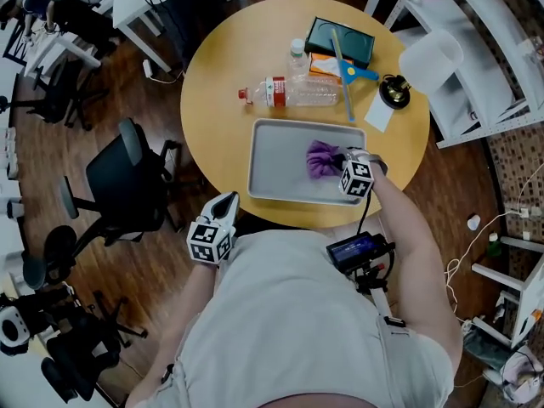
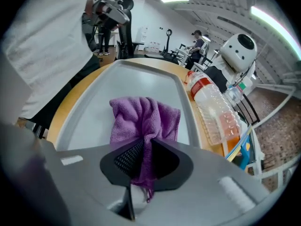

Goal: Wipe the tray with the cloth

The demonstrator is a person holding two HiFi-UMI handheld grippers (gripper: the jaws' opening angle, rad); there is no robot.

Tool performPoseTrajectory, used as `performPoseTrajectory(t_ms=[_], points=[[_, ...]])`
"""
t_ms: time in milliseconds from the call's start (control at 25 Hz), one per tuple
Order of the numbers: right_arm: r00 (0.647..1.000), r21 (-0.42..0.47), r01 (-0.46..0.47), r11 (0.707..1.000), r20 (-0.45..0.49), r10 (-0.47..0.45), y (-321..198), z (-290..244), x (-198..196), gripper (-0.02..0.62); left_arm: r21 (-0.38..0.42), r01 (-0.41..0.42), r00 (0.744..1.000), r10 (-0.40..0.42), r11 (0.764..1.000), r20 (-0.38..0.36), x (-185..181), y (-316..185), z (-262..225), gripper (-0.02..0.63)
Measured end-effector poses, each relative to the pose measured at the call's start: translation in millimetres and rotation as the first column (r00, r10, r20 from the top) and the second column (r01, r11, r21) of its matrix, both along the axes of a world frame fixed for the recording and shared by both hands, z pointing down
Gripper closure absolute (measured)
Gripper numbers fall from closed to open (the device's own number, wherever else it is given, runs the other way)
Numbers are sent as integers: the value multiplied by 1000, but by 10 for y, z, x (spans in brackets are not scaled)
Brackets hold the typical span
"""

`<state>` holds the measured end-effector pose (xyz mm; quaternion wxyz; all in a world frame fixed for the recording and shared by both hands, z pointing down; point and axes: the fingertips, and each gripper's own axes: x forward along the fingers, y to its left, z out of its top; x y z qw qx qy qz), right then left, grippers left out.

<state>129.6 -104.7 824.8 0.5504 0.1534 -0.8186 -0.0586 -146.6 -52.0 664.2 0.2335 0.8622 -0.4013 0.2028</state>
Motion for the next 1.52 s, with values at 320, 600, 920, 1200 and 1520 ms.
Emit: performPoseTrajectory(t_ms=[320, 600, 920, 1200, 1520], points=[[985, 74, -133, 988, -98, 140, -770, 11, 310, 541, 4, 33, 999, -33, 999, 11, -76, -95, -46, 606], [959, 85, -277, 957, -46, 281, -753, 25, 287, 549, 7, -1, 1000, 1, 1000, 8, 33, -158, -34, 606], [955, 25, -289, 957, -66, 290, -370, 4, 46, 549, 35, -60, 998, 61, 998, -9, 228, -186, -63, 606], [982, -35, -171, 985, -83, 167, 205, -9, -380, 548, 31, -79, 996, 80, 996, -28, 272, -86, -7, 606], [998, -80, -21, 997, -62, 16, 719, -14, -779, 546, 16, -83, 996, 84, 996, -43, 292, 37, 66, 606]])
